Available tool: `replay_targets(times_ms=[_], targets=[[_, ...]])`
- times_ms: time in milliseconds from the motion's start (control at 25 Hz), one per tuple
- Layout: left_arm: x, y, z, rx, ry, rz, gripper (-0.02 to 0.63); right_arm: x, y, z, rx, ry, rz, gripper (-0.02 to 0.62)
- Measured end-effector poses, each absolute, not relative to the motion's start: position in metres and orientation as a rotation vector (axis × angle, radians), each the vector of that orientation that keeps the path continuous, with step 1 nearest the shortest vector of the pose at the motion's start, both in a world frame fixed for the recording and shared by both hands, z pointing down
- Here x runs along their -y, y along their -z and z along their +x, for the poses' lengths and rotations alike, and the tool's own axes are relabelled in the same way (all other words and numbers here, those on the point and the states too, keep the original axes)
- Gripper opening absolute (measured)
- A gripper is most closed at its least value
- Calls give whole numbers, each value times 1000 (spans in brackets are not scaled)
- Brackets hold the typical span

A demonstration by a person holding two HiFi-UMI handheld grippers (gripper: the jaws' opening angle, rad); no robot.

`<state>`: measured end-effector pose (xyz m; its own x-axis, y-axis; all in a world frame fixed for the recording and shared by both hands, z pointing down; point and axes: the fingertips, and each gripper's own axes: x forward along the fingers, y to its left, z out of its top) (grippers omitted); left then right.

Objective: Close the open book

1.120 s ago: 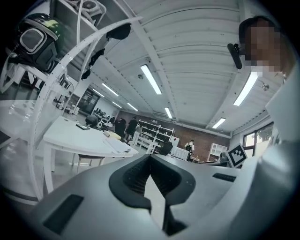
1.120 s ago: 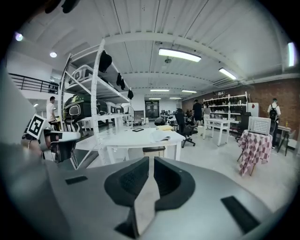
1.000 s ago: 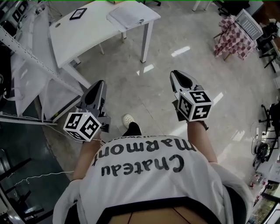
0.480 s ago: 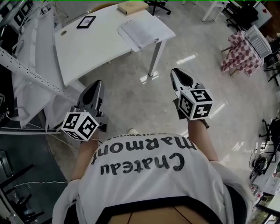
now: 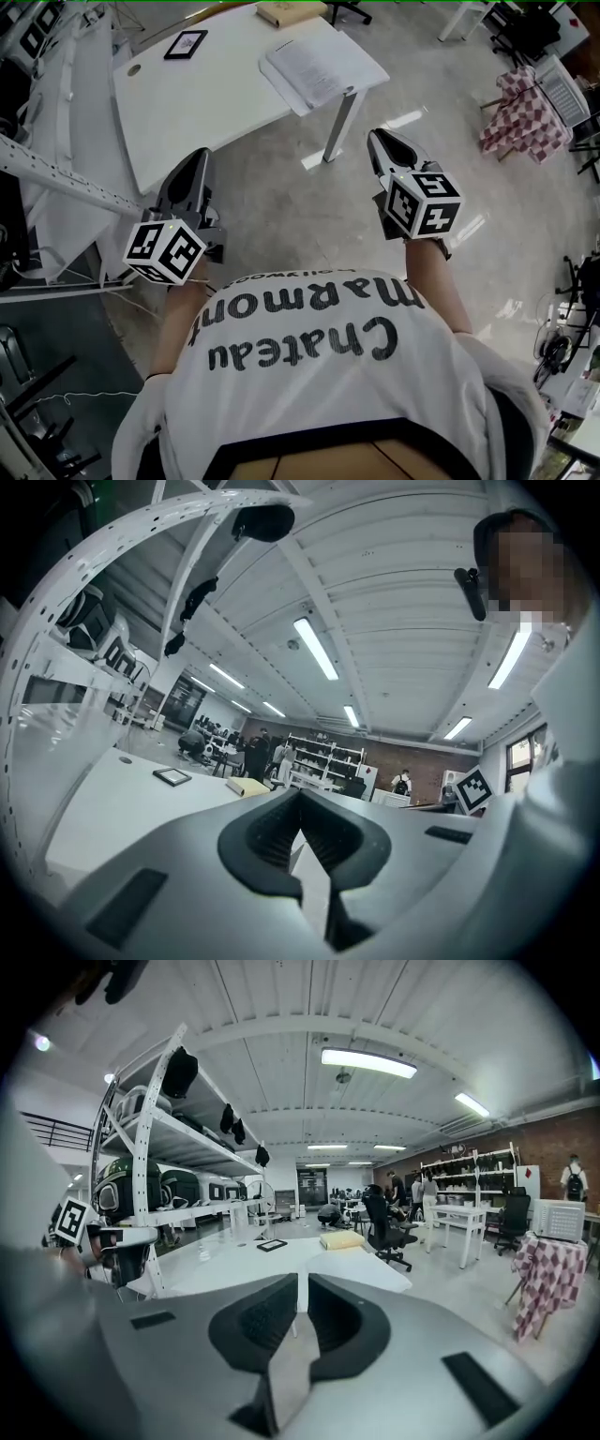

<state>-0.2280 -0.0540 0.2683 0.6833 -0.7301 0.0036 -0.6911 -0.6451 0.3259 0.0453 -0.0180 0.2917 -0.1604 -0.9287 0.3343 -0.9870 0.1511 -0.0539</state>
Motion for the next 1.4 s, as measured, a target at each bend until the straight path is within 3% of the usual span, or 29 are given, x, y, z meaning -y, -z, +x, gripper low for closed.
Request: replay_targets(times_ms=[840, 1400], targets=[[71, -331, -219, 1240, 80, 2422, 23, 90, -387, 35, 2270, -735, 1610, 51], [104, -363, -188, 1547, 58, 2185, 23, 205, -421, 78, 2324, -679, 1272, 51]])
